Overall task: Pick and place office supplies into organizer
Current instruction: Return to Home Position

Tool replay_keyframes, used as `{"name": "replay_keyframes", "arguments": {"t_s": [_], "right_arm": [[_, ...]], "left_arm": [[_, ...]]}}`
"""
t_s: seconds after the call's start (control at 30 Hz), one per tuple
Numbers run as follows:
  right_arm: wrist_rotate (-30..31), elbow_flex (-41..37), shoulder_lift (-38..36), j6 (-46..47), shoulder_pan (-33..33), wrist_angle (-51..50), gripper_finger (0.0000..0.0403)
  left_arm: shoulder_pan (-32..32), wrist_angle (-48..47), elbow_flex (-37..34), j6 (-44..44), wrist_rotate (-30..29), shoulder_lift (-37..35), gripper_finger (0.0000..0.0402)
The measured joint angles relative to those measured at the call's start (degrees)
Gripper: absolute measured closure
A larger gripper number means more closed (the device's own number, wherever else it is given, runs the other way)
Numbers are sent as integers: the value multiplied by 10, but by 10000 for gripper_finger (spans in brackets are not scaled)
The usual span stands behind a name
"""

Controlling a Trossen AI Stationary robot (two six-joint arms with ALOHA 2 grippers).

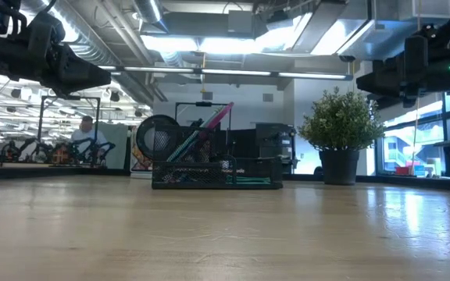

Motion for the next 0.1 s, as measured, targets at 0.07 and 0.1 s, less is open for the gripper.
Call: {"name": "replay_keyframes", "arguments": {"t_s": [0.07, 0.1], "right_arm": [[0, 0, 0, 0, 0, 0, 296], [0, 0, 0, 0, 0, 0, 296]], "left_arm": [[0, 0, 0, 0, 0, 0, 300], [0, 0, 0, 0, 0, 0, 300]]}}
